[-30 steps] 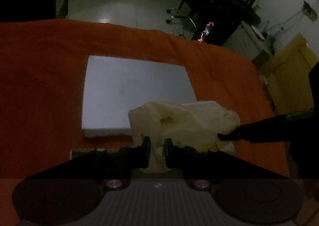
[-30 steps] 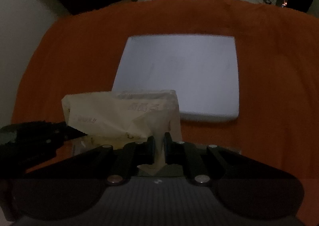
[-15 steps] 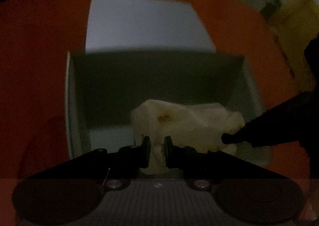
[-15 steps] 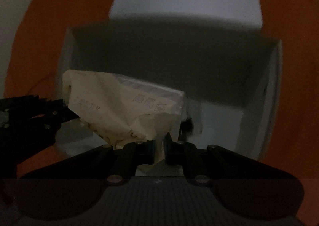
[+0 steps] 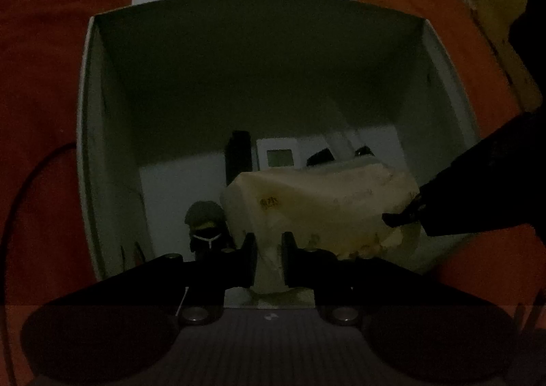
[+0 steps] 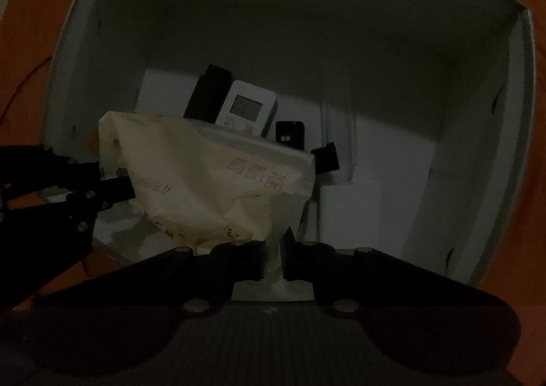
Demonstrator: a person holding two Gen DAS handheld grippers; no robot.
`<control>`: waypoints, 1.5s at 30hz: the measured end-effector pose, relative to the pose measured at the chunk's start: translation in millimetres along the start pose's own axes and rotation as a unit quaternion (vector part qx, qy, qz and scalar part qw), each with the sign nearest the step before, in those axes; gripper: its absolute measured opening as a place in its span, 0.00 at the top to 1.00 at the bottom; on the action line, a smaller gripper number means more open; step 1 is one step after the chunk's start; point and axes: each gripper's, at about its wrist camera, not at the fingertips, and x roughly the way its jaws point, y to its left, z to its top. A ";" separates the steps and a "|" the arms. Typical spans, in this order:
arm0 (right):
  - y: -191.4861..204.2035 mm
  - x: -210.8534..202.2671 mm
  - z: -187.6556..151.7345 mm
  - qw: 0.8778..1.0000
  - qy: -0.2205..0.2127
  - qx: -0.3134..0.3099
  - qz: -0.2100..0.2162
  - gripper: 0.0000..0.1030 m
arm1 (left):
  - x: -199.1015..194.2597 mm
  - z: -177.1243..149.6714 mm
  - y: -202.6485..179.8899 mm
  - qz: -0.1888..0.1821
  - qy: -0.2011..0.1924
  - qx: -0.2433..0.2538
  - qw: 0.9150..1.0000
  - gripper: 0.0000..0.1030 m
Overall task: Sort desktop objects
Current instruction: 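Lower the bag into the box and open both grippers, then move both open grippers back out of the box to the grey board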
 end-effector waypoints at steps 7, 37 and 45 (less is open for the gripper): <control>6.6 1.3 -15.9 1.000 -0.007 -0.012 -0.010 0.83 | 5.6 -8.6 -5.8 0.013 0.006 0.008 1.000 0.85; 1.3 -104.3 21.2 0.993 -0.118 -0.009 0.019 0.47 | -68.6 113.8 23.5 -0.007 -0.155 -0.065 0.986 0.22; -28.1 -147.9 68.8 0.983 -0.180 0.019 0.025 0.43 | -59.8 173.6 56.8 0.003 -0.173 -0.095 0.980 0.22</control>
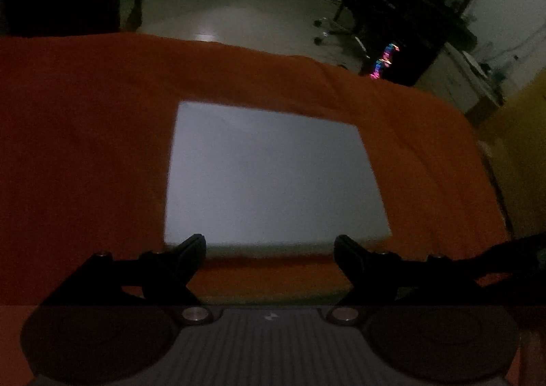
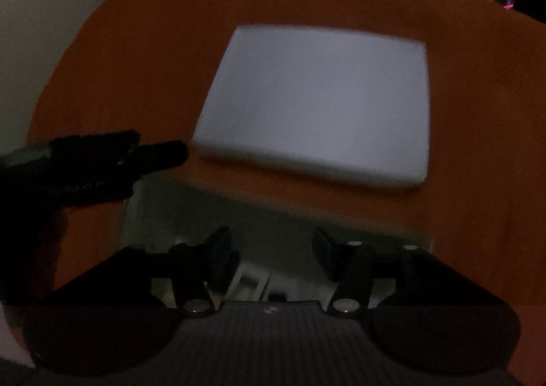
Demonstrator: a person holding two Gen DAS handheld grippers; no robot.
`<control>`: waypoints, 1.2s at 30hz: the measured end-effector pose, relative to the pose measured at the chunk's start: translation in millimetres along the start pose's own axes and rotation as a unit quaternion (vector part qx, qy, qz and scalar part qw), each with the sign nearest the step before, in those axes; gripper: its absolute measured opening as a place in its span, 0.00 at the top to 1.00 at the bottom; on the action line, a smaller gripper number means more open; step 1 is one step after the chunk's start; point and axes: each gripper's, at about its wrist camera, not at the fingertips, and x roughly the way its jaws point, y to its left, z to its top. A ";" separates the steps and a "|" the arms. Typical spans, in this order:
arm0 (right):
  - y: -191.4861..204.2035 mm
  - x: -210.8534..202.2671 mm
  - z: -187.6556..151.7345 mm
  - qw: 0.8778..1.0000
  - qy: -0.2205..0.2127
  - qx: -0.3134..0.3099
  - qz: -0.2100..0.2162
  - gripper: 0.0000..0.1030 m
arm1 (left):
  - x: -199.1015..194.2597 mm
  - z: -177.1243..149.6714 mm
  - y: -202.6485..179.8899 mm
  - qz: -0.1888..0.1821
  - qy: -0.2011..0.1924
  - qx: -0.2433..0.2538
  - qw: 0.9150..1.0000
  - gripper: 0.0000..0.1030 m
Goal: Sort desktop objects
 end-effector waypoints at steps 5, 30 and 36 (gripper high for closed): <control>-32.4 1.0 32.0 0.999 -0.027 0.040 -0.020 0.38 | 30.9 25.0 23.2 0.020 0.005 -0.006 1.000 0.22; -181.0 150.1 125.1 0.994 0.016 0.096 -0.054 0.20 | 199.1 64.8 93.1 0.011 0.058 -0.011 0.998 0.15; -192.2 161.5 124.9 0.992 0.019 0.122 -0.003 0.16 | 219.3 59.0 88.6 0.001 0.078 -0.016 0.997 0.04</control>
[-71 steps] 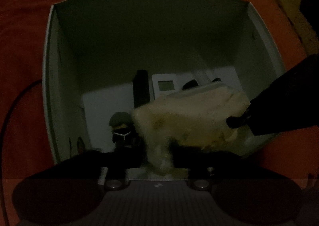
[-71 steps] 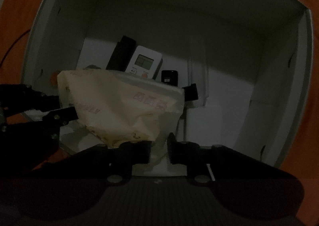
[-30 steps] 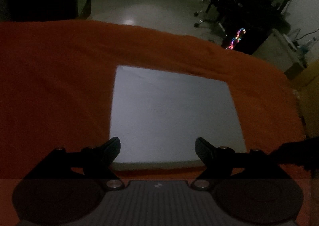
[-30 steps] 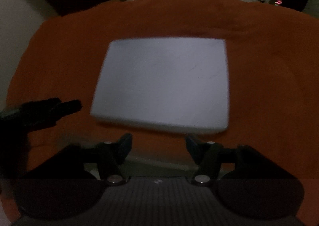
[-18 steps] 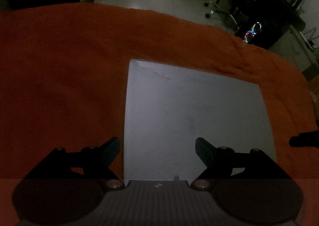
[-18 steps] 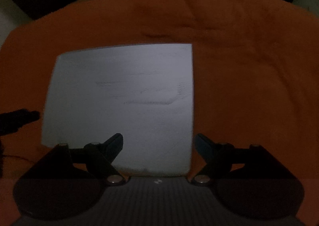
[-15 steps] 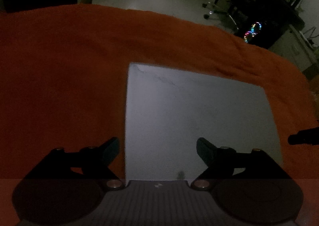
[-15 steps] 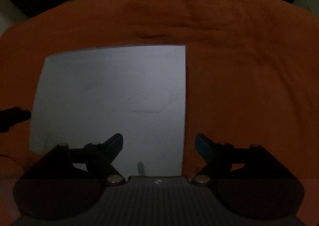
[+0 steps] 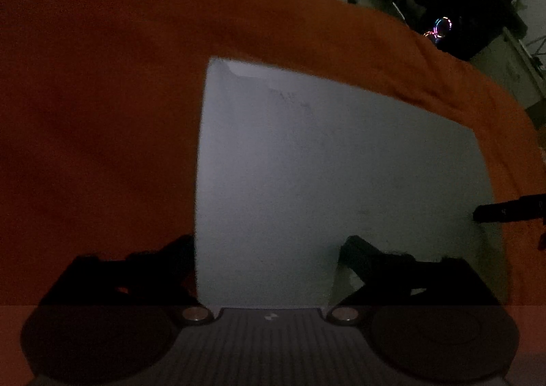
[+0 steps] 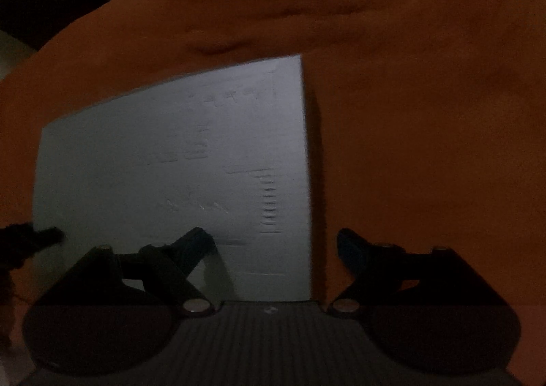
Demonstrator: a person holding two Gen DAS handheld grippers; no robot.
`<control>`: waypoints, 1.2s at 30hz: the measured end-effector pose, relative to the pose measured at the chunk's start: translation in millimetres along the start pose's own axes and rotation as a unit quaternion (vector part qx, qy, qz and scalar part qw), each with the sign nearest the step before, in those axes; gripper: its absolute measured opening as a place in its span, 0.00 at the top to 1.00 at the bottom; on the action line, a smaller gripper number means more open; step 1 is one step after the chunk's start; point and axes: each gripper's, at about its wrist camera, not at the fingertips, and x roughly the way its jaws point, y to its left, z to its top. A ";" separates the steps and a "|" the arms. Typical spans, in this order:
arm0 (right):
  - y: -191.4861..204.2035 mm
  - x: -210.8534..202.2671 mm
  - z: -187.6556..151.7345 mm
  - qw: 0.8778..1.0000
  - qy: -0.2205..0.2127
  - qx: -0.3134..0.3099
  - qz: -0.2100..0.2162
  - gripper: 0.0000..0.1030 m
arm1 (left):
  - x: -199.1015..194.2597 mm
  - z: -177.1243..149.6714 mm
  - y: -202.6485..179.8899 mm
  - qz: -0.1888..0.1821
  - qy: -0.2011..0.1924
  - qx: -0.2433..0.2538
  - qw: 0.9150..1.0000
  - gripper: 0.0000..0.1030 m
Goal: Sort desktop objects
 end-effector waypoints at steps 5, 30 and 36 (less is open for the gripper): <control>1.4 9.8 -3.7 1.000 0.000 -0.001 0.012 0.06 | 1.3 -0.5 -5.2 0.005 -0.004 -0.003 1.000 0.03; 37.8 -35.1 -34.0 0.999 -0.035 -0.028 -0.002 0.04 | -72.1 -1.8 -15.3 0.012 -0.040 -0.028 0.999 0.01; 43.5 -45.5 -35.1 0.998 -0.046 -0.037 0.000 0.04 | -102.3 -10.7 -19.8 0.008 -0.056 -0.024 0.998 0.01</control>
